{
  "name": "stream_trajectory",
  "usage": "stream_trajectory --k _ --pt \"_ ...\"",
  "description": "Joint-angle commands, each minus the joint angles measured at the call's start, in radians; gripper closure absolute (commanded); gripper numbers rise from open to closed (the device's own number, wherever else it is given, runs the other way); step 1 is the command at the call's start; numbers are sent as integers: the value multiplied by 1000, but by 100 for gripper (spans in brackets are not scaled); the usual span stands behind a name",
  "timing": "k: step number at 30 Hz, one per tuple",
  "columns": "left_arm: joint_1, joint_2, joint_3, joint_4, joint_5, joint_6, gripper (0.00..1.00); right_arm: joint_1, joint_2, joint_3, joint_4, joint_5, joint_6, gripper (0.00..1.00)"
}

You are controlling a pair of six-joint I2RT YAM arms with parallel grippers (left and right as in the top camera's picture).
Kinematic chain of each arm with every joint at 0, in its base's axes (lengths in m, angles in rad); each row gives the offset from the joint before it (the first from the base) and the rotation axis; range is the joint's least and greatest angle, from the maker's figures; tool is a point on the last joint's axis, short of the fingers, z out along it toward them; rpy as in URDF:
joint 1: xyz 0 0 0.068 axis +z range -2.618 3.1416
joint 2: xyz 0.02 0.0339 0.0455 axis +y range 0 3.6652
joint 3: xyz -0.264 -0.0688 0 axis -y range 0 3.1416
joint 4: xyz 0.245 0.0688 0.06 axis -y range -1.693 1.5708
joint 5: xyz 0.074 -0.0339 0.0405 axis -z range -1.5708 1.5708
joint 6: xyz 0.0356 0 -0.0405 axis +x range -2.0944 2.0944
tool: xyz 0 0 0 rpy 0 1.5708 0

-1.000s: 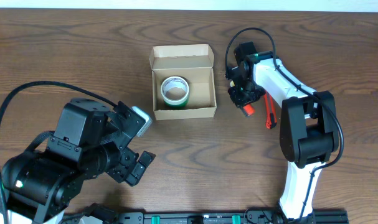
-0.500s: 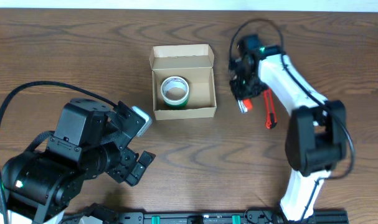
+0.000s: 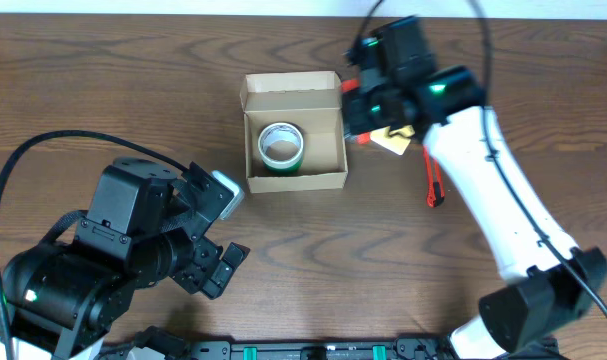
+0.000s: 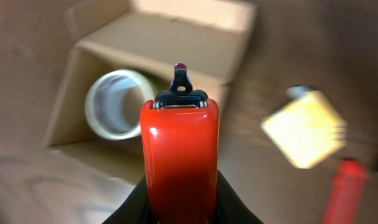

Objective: Pack container
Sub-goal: 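Carry the red stapler into the box and set it upright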

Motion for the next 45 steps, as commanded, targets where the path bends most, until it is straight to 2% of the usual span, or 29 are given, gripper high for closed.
stream_trajectory --k 1,8,20,41,45 --pt "-2 0 17 -3 14 -3 5 79 47 0 6 23 126 92" --pt "-2 0 17 -3 14 -3 5 144 147 0 9 202 307 98" --pt "-2 0 17 -3 14 -3 5 140 259 0 9 235 384 97" --pt "-2 0 17 -3 14 -3 5 117 280 0 6 312 388 93" --pt "-2 0 17 -3 14 -3 5 113 285 0 6 312 388 89"
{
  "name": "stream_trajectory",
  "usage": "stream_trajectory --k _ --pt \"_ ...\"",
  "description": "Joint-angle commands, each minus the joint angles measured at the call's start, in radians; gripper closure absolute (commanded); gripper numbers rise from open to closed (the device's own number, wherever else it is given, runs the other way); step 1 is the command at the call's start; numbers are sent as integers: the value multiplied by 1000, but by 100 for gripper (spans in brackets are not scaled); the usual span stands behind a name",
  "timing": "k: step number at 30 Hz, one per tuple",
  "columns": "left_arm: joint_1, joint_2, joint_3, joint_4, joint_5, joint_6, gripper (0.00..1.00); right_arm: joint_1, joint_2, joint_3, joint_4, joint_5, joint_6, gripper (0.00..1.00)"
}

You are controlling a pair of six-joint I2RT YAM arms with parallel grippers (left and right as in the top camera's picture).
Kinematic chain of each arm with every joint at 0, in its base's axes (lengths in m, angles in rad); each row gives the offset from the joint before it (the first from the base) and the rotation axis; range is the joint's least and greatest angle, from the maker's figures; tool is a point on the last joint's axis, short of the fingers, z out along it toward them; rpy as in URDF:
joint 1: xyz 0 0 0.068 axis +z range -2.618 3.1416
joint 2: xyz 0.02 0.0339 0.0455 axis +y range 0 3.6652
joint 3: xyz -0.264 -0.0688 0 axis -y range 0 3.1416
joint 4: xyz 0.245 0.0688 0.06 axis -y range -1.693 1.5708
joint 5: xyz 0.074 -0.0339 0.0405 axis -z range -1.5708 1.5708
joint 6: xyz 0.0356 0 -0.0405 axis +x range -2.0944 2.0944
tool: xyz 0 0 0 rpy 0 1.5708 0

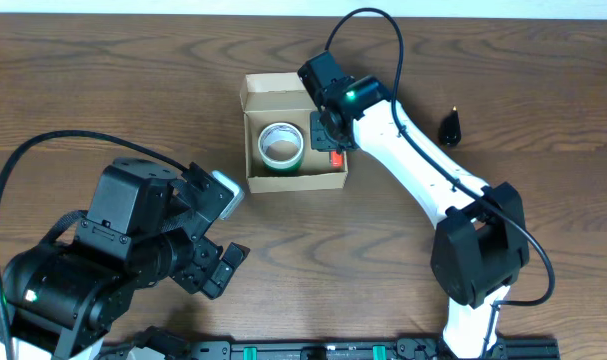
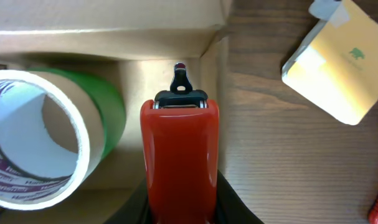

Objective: Pack container
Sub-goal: 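Carry the red stapler into the box and set it upright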

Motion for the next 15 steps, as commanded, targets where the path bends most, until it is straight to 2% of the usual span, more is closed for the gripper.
stream_trajectory --k 1,15 --pt "-2 0 17 -3 14 -4 5 -11 21 1 3 26 17 85" --pt "-2 0 17 -3 14 -4 5 -10 21 1 10 -17 6 85"
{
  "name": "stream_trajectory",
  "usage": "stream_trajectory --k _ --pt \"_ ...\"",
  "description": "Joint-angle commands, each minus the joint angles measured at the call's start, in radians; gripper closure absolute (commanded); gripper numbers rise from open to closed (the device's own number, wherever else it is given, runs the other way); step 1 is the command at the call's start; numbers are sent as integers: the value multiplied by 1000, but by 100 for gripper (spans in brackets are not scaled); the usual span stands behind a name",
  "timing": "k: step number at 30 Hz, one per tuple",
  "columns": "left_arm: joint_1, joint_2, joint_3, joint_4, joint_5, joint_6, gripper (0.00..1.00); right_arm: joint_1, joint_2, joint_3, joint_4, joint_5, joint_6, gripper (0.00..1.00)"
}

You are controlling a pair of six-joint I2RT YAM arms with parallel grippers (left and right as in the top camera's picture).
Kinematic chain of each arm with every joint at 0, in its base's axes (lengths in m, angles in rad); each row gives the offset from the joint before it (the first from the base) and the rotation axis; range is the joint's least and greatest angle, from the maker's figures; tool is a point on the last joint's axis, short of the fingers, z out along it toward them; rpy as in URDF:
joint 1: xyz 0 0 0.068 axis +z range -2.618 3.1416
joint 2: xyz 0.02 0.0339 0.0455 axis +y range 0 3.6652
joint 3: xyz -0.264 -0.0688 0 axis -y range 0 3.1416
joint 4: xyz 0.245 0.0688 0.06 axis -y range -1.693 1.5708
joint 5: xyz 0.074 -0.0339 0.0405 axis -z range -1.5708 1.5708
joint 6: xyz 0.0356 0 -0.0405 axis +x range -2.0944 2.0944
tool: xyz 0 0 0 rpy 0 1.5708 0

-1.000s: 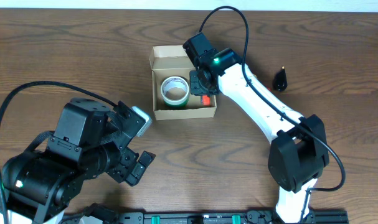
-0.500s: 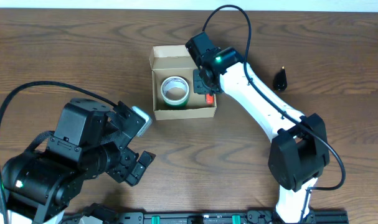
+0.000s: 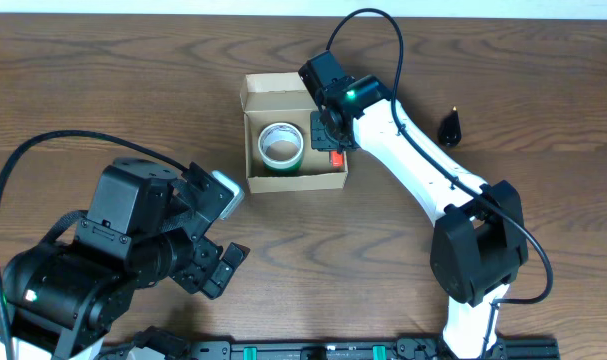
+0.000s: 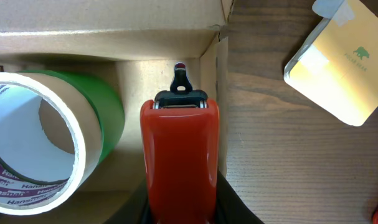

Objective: Pack container
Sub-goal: 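Carry the red stapler into the box and set it upright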

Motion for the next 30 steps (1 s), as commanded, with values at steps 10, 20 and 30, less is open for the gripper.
stream_trajectory --k 10,20,30 --pt "-2 0 17 -3 14 -4 5 -3 24 0 29 -14 2 85" --pt "-2 0 17 -3 14 -4 5 -3 35 0 36 -16 -8 73" --pt "-2 0 17 -3 14 -4 5 -5 -2 69 6 -39 -32 50"
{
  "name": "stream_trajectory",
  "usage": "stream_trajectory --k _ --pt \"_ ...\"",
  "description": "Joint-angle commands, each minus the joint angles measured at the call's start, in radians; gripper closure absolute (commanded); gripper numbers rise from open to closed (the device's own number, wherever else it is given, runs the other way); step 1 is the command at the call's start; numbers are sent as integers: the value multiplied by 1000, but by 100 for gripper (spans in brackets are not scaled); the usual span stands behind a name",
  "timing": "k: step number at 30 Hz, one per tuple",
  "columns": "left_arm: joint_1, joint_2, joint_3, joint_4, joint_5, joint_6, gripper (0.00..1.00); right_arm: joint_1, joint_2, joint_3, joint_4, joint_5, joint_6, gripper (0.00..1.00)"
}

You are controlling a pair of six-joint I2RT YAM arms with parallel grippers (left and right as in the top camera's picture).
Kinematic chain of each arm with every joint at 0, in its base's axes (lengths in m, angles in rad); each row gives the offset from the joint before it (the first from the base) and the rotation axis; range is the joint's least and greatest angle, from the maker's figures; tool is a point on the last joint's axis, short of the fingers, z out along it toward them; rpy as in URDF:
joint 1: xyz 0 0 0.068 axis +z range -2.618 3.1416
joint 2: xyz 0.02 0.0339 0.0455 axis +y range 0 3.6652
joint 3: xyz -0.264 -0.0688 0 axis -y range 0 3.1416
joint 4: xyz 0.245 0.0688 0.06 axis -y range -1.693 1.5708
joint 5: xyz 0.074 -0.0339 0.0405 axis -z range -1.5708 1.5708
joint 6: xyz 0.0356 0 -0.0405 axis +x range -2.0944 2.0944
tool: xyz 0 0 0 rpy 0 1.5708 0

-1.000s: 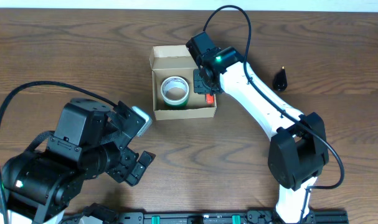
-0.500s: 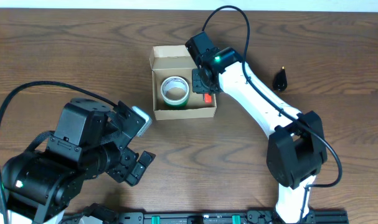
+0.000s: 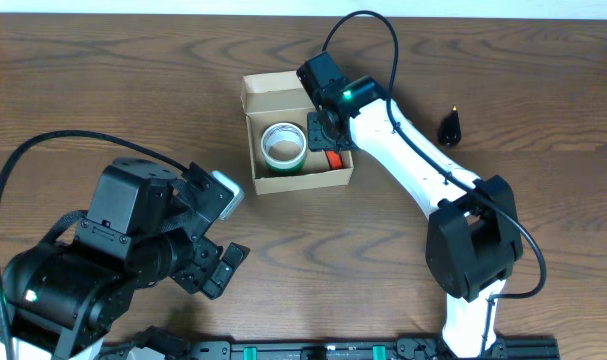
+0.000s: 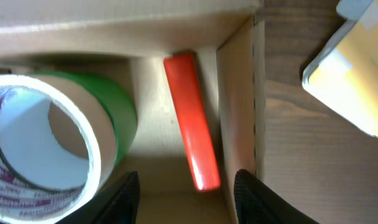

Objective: Pack container
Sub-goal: 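Carry the red stapler into the box and set it upright, then release the stapler and lift the right gripper out toward the key fob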

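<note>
An open cardboard box (image 3: 291, 90) sits at the back middle of the table. Inside it lie a roll of tape with a green side (image 3: 282, 146) and, along the right wall, a glossy red oblong tool (image 3: 333, 160). In the right wrist view the red tool (image 4: 192, 137) lies loose on the box floor between the tape roll (image 4: 45, 143) and the box wall (image 4: 238, 112). My right gripper (image 4: 189, 208) hangs open just above it, one finger on each side. My left gripper (image 3: 223, 228) rests open at the lower left, far from the box.
A yellow notepad (image 4: 357, 81) lies on the table just right of the box. A small black object (image 3: 450, 127) stands further right. The left arm's bulk fills the lower left corner, with its cable looping over the table.
My right gripper has opened and let go of the red tool, which now lies on the box floor by the right wall. The box has shifted slightly to the right.
First my right gripper held the red tool in the air right of the box, near the notepad. Then it held the tool low inside the box beside the tape roll and stayed there. Now the tool lies free in the box. The left arm never moved.
</note>
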Motion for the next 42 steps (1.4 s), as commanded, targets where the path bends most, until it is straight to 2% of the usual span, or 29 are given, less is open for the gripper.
stream_trajectory --k 1,5,8,9,10,11,16,19,28,42 --pt "-2 0 17 -3 14 -4 5 -5 -46 84 -25 -14 -23 49" --pt "-2 0 17 -3 14 -4 5 -8 -107 189 -73 2 -98 43" --pt "-2 0 17 -3 14 -4 5 -30 -156 218 -86 101 -132 39" --pt "-2 0 17 -3 14 -4 5 -47 -169 218 -91 134 -136 34" --pt "-2 0 17 -3 14 -3 5 -68 -176 218 -95 148 -151 20" --pt "-2 0 17 -3 14 -4 5 -88 -178 218 -97 146 -172 1" --pt "-2 0 17 -3 14 -4 5 -197 -177 218 -95 9 -247 1" --pt "-2 0 17 -3 14 -3 5 -241 -172 209 -93 33 -246 1" --pt "-2 0 17 -3 14 -3 5 -446 -69 87 -93 77 31 1" --pt "-2 0 17 -3 14 -4 5 -570 146 72 -61 86 53 1"
